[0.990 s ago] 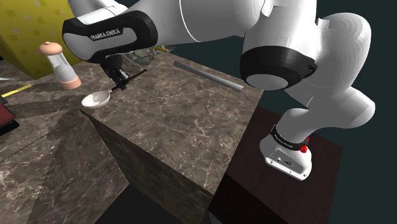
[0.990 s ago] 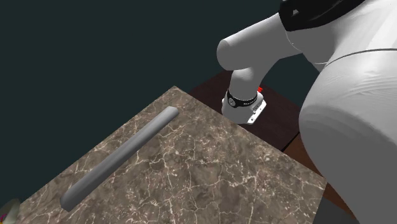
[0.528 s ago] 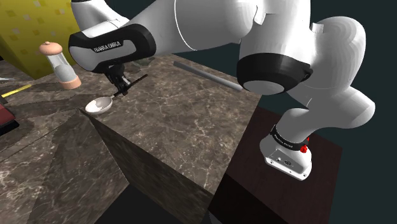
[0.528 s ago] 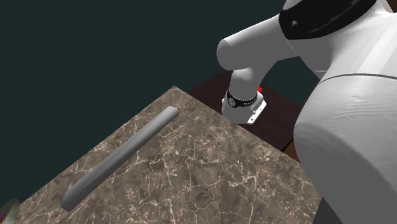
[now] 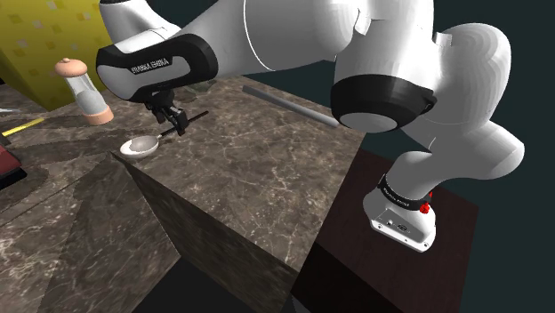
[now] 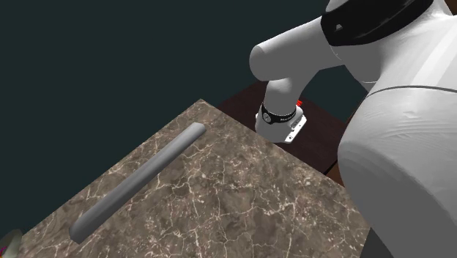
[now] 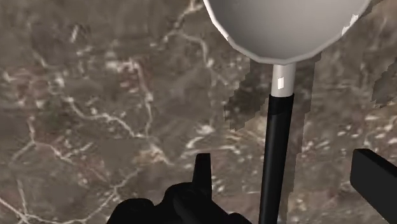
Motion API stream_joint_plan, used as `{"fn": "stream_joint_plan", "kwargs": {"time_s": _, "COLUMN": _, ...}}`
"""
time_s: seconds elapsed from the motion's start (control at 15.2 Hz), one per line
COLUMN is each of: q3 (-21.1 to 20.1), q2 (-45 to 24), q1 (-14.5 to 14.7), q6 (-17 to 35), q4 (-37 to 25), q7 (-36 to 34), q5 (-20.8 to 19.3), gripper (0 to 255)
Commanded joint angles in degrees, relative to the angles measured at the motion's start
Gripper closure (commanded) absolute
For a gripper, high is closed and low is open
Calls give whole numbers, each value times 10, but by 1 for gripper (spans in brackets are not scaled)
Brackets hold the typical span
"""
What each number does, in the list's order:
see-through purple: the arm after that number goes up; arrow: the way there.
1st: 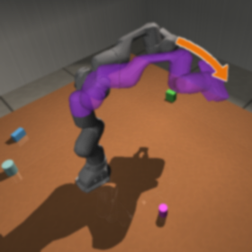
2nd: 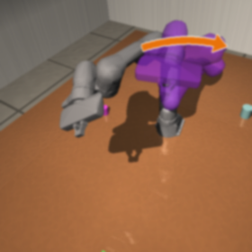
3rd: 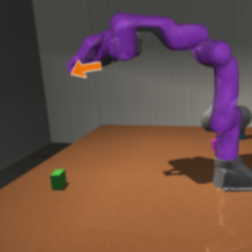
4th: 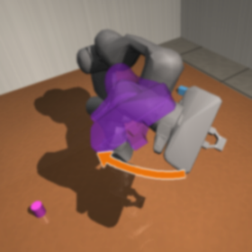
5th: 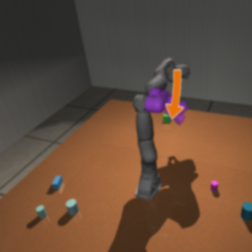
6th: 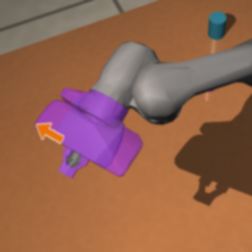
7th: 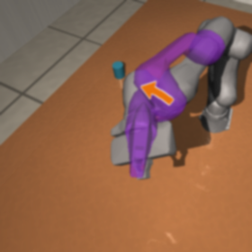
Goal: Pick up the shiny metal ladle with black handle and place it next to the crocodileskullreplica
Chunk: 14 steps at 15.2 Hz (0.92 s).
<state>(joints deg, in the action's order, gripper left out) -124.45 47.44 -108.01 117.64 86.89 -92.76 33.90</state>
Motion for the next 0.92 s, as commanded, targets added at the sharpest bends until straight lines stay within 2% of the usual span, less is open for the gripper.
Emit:
{"fn": "stream_joint_plan", "kwargs": {"time_s": 0.0, "q3": 0, "q2": 0, "q1": 0, "q6": 0, "q4": 0, "q7": 0, "q5": 0, "gripper": 0}}
{"fn": "stream_joint_plan", "kwargs": {"time_s": 0.13, "q3": 0, "q2": 0, "q1": 0, "q6": 0, "q4": 0, "q7": 0, "q5": 0, "gripper": 0}}
{"fn": "stream_joint_plan", "kwargs": {"time_s": 0.4, "q3": 25, "q2": -32, "q1": 16, "q6": -49, "q4": -21, "q7": -14, "q5": -25, "gripper": 0}}
{"fn": "stream_joint_plan", "kwargs": {"time_s": 0.86, "q3": 25, "q2": -32, "q1": 16, "q6": -49, "q4": -21, "q7": -14, "q5": -25, "gripper": 0}}
